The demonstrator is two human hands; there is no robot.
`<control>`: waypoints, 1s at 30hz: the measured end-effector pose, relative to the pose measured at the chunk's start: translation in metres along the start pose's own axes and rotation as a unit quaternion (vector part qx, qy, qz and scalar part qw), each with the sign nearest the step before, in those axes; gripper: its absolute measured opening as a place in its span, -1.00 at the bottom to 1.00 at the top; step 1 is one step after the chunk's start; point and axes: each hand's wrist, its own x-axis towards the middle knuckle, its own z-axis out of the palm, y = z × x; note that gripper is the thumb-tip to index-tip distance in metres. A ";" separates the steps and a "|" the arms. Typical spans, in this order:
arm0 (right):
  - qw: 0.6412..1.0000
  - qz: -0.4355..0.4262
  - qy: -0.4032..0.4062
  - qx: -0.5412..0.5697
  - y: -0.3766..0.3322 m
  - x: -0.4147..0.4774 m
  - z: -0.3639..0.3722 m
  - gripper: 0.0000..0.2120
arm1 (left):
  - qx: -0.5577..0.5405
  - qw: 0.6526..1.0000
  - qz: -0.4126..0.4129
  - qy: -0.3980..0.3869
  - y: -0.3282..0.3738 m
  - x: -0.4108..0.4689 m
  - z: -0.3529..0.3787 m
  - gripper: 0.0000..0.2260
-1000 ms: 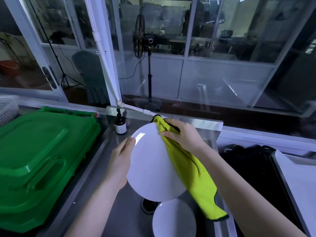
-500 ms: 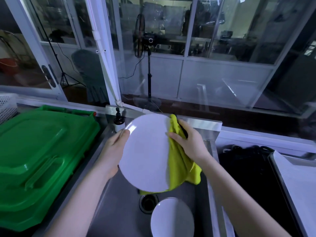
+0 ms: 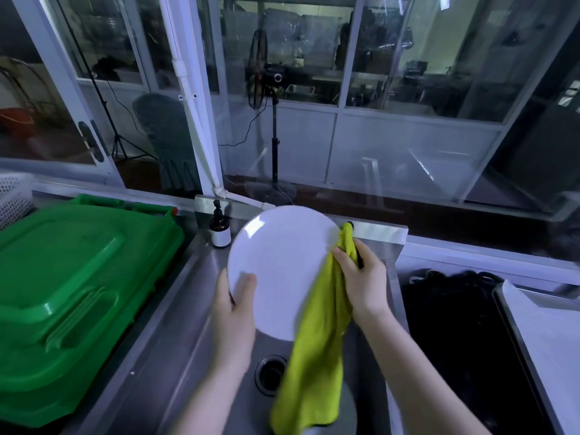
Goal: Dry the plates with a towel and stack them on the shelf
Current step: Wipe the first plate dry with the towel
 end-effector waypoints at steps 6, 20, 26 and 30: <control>0.999 -0.024 -0.008 -0.042 -0.001 -0.004 0.006 -0.76 | -0.008 1.000 0.012 0.004 0.011 0.017 0.002 -0.79; 0.984 -0.068 -0.147 -0.069 -0.012 0.026 -0.010 -0.73 | 0.004 0.998 0.033 -0.062 0.030 0.043 -0.010 -0.76; 0.990 0.039 -0.131 0.036 0.002 0.004 -0.012 -0.76 | 0.047 0.993 0.040 -0.101 0.030 0.045 -0.011 -0.76; 0.962 -0.071 -0.244 -0.094 -0.031 0.029 -0.015 -0.73 | 0.165 0.946 0.078 -0.267 0.040 0.064 -0.022 -0.80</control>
